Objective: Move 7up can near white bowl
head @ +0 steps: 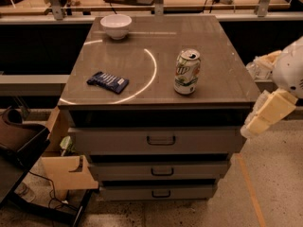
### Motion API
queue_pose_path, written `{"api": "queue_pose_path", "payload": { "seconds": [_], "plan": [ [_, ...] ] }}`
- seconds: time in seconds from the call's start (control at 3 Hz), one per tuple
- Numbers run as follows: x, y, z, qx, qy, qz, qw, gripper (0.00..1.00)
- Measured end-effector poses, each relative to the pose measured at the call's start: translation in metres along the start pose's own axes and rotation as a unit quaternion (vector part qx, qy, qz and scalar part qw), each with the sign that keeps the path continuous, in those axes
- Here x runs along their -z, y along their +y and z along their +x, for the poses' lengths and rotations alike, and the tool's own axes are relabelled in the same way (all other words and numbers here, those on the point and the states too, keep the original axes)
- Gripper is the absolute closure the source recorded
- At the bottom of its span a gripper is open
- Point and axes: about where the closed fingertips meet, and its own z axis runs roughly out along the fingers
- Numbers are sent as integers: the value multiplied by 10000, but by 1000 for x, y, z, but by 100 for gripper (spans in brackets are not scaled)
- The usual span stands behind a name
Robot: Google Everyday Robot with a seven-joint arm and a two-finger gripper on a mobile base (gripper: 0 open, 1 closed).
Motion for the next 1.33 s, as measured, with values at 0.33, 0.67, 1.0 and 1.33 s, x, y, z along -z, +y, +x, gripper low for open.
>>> {"api": "queue_pose_path", "payload": {
  "seconds": [0.33,0.67,1.0,1.33],
  "plan": [
    [-43,-17,-18,-308,-1167,-13,9927,0],
    [-69,-49,-62,-577,-2707,322,9604,0],
    [-65,-56,-73,-623,-2814,469,9564,0],
    [-66,-55,-73,-616,-2804,456,9568,0]
  ]
}}
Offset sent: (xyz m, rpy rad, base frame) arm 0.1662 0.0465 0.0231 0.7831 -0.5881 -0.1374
